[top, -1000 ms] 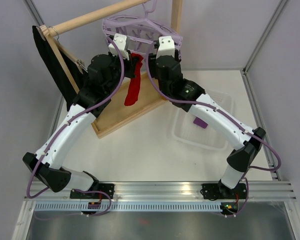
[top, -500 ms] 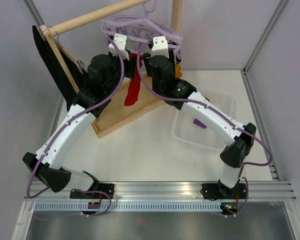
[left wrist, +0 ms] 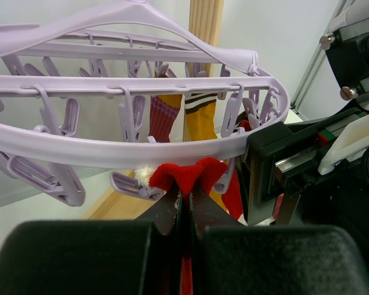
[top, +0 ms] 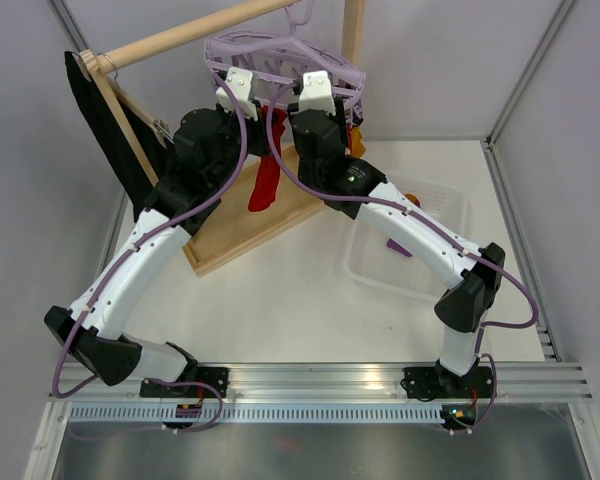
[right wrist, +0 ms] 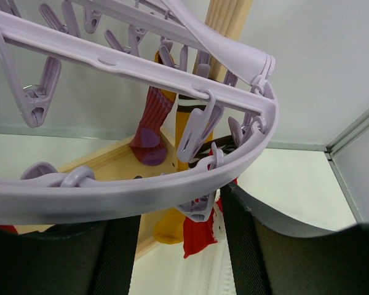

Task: Clip the socks to the hanger
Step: Open the clamp at the hanger.

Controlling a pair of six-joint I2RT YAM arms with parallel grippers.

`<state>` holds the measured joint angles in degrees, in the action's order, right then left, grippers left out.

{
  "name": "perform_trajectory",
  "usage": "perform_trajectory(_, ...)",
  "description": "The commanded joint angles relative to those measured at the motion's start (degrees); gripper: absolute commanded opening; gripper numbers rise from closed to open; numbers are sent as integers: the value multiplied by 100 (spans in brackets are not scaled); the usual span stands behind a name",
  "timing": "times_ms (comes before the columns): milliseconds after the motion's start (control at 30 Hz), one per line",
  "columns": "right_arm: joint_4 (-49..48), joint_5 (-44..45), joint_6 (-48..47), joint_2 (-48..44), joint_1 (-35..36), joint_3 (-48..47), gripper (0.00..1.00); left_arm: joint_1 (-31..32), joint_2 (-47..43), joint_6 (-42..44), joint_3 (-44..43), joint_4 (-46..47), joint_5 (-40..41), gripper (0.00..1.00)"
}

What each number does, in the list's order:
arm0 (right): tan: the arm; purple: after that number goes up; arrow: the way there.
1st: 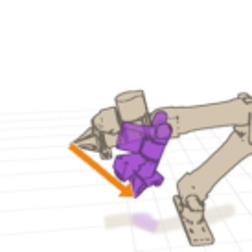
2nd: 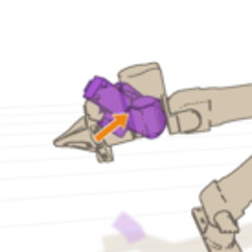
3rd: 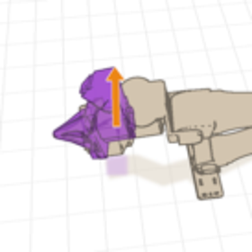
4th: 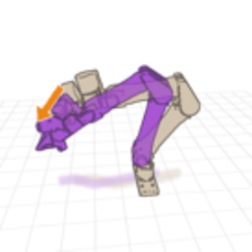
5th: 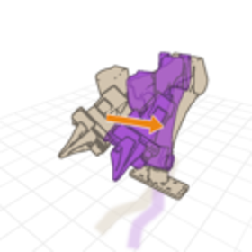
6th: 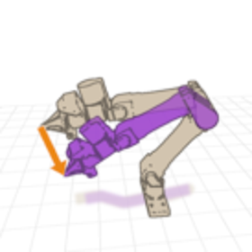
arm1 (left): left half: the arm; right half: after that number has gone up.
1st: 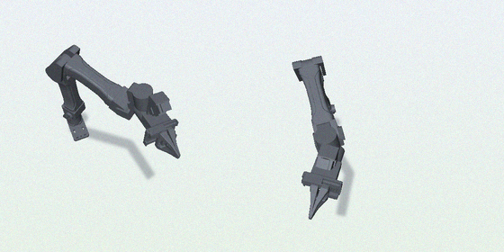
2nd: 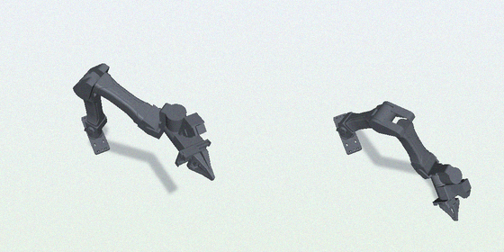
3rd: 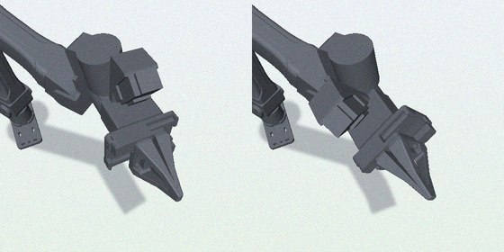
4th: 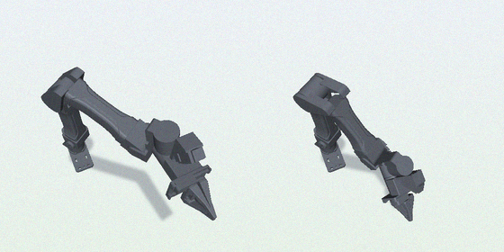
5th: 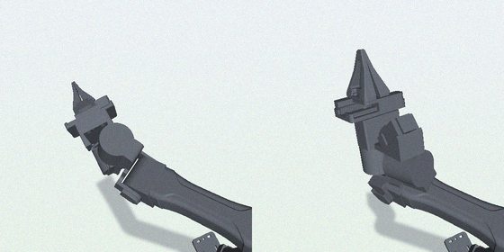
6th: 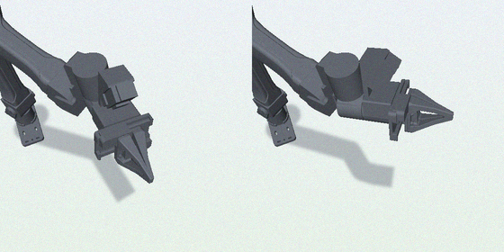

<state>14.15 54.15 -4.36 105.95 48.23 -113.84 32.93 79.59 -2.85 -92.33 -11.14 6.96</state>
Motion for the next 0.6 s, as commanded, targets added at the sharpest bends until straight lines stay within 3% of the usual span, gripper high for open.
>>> perform_trajectory(0,-237,236,-109,40,11,-253,56,30,-172,232,-188,24,-72,2)
perform_trajectory(333,-246,280,-170,66,11,-296,44,30,-198,250,-180,33,-63,2)
perform_trajectory(567,-158,228,-74,13,11,-288,28,30,-198,250,-153,41,-46,2)
